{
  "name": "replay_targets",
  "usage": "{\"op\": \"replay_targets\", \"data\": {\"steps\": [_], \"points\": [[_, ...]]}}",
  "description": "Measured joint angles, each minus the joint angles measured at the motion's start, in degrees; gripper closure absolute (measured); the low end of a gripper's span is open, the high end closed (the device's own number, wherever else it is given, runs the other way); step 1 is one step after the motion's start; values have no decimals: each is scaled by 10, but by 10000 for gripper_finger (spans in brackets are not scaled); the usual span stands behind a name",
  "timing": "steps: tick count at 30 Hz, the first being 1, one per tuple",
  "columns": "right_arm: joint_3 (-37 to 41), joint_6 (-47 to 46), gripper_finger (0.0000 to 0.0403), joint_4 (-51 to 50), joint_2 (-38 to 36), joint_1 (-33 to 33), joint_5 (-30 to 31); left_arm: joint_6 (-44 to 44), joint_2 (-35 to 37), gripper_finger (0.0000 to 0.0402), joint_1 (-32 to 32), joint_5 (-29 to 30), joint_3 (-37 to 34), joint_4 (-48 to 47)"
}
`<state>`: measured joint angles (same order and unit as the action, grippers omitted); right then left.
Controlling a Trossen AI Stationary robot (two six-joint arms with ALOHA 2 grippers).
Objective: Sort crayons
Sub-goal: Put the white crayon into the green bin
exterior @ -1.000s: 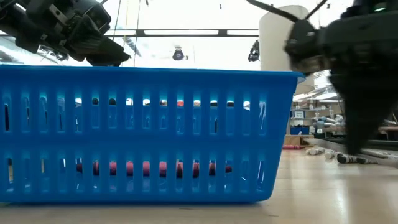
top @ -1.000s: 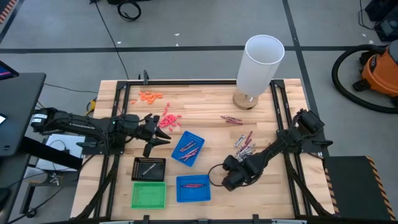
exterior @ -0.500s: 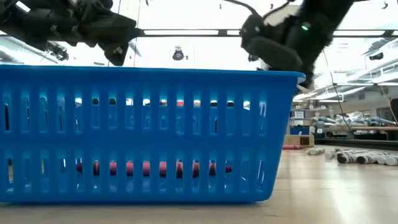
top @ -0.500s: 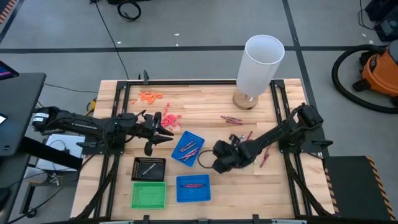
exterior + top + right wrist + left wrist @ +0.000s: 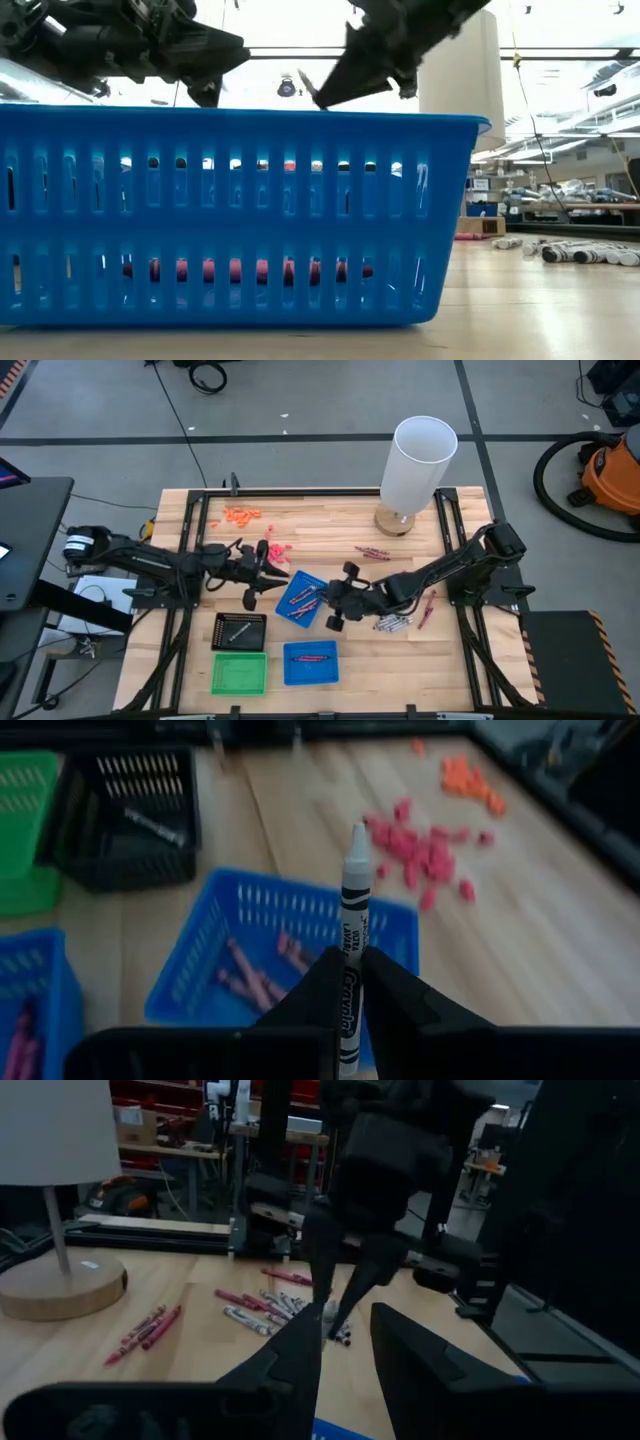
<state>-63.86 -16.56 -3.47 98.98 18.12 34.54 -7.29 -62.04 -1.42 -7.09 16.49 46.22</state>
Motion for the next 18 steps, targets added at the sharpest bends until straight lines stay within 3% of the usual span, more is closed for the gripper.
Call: {"op": "replay_targets", "data": {"steps": [4, 12, 18], "points": [[1, 47, 364, 73, 3, -12, -1, 13, -36, 282, -17, 9, 0, 43], [0, 74, 364, 129, 3, -17, -16, 54, -93, 210, -43, 55, 36, 63], [1, 89, 364, 145, 3, -17, -16, 56, -133, 198, -42, 56, 78, 61]]}}
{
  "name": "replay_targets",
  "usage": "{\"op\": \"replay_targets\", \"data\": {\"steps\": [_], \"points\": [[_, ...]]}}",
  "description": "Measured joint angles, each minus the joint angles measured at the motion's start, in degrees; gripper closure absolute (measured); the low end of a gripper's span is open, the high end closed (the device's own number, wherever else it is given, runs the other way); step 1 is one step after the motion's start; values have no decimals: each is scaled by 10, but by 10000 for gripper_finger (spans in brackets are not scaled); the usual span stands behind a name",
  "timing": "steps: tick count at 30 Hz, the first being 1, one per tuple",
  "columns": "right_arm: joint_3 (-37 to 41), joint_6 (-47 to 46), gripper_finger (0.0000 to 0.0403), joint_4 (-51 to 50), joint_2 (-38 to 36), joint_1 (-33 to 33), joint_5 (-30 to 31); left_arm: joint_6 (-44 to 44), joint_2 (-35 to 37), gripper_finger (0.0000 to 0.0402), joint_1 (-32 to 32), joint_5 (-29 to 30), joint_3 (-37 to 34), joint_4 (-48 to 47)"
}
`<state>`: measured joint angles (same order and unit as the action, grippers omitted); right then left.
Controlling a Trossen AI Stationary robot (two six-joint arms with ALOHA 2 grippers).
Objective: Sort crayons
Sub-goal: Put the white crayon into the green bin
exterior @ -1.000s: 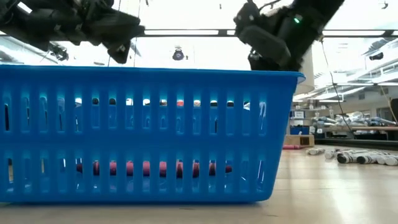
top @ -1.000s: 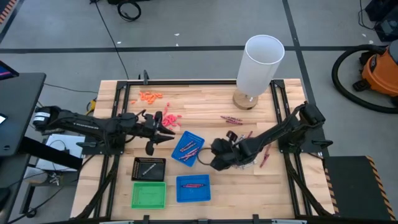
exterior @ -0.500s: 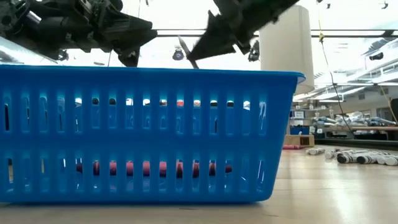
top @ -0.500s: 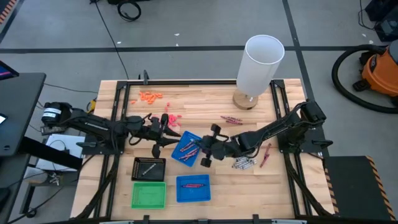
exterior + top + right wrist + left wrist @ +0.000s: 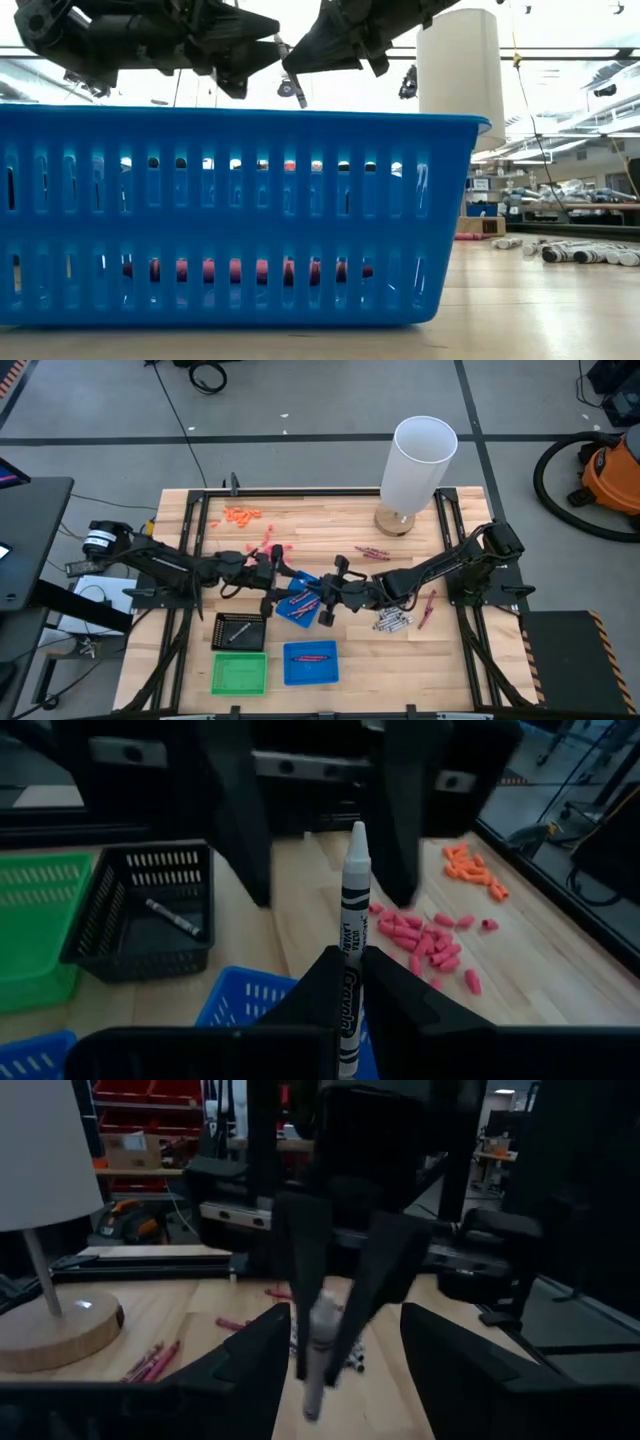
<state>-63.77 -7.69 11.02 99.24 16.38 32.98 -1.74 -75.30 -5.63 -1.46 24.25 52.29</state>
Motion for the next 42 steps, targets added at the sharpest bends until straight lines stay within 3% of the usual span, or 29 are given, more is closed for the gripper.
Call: {"op": "replay_targets", "data": {"steps": [10, 25, 35, 42], "points": [[0, 4, 364, 5, 0, 0, -6, 0, -28, 214, 0, 0, 25, 3], [0, 2, 359, 5, 0, 0, -17, -19, -31, 376, -1, 0, 25, -1], [0, 2, 271, -4, -1, 1, -39, -39, -30, 365, -5, -3, 25, -28], [0, -43, 245, -118, -16, 12, -41, -51, 15, 362, -20, -12, 25, -143]]}}
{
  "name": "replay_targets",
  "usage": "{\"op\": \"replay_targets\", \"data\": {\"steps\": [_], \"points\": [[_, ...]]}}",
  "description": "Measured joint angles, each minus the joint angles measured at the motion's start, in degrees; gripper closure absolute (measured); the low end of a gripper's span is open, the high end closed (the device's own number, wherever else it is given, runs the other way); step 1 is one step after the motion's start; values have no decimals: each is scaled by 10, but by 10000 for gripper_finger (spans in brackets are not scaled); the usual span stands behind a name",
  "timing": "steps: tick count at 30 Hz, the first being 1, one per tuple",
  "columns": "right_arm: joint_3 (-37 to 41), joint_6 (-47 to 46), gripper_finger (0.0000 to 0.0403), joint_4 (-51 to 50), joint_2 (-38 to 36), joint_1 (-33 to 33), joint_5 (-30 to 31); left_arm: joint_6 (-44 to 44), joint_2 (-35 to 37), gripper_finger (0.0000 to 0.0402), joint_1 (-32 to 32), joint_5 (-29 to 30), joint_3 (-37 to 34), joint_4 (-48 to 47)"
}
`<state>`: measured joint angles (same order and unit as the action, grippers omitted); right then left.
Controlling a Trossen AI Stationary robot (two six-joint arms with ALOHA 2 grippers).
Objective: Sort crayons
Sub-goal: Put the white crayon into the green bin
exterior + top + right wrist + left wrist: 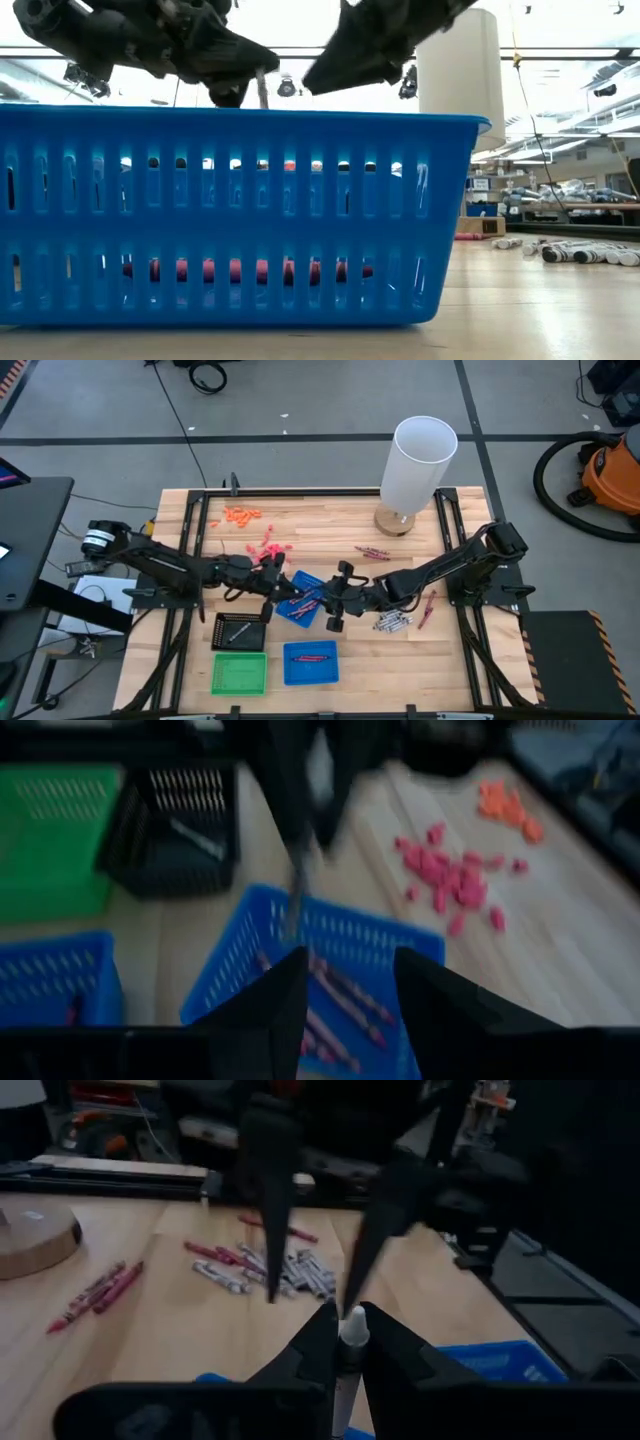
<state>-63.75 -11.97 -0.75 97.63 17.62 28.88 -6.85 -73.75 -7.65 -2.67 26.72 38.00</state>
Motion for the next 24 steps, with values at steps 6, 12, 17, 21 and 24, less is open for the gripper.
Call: {"op": "replay_targets", "data": {"steps": [6, 12, 17, 21, 24], "points": [[0, -66, 246, -119, -30, 11, 25, -26, 73, 360, -25, -4, 1, -143], [0, -120, 247, -212, -55, 22, 100, -97, 154, 360, -61, -46, 21, -322], [0, -132, 247, -223, -57, 22, 112, -122, 173, 359, -124, -57, 82, -496], [0, -132, 247, -224, -53, 23, 111, -196, 168, 359, -193, -57, 112, -567], [0, -128, 247, -220, -51, 23, 112, -262, 161, 359, -245, -52, 115, -561]]}}
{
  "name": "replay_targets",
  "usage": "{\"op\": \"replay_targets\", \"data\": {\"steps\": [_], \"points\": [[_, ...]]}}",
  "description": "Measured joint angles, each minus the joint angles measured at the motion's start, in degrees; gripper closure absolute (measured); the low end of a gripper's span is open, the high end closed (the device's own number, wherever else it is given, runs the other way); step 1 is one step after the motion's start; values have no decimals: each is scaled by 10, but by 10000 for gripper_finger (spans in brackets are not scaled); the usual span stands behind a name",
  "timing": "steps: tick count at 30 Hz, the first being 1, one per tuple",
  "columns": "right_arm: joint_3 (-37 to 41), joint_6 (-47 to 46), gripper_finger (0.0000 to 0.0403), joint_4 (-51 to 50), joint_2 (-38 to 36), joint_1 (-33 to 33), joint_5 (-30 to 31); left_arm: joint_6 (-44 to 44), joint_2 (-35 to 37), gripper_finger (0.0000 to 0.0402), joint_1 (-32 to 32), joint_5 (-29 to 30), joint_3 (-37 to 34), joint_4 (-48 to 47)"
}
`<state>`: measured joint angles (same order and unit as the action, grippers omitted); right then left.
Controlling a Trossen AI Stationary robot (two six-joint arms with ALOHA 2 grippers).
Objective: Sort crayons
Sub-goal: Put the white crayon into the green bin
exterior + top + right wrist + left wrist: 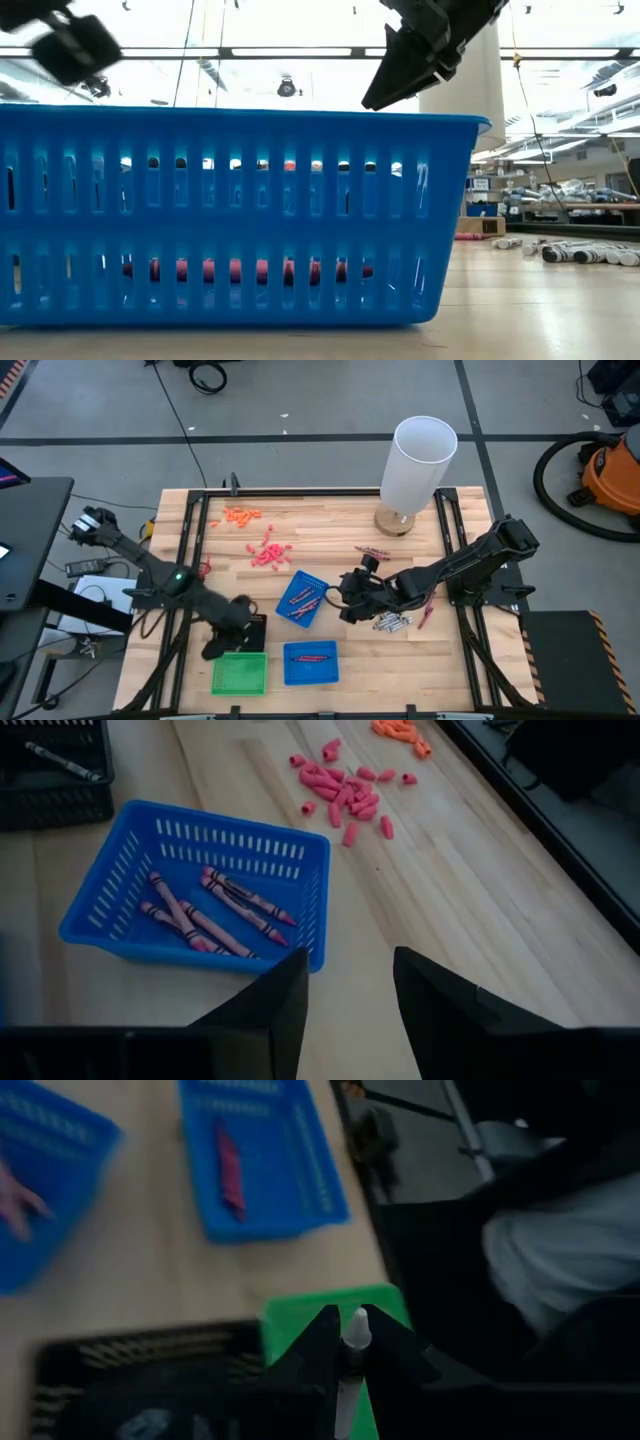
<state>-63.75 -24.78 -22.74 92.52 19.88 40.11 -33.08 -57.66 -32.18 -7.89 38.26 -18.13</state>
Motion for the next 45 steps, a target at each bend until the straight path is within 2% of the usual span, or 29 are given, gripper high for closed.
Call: {"op": "replay_targets", "data": {"steps": [7, 18, 33, 45], "points": [[0, 10, 247, 9, 1, 0, 3, -117, -68, 359, -92, 48, 1, 6], [0, 25, 247, 18, 1, 0, 3, -163, -176, 359, -143, 53, 1, 7], [0, 44, 247, 39, 1, 0, 3, -167, -185, 355, -150, 53, 1, 10], [0, 44, 247, 38, 1, 0, 3, -156, -185, 316, -157, 57, 1, 16]]}}
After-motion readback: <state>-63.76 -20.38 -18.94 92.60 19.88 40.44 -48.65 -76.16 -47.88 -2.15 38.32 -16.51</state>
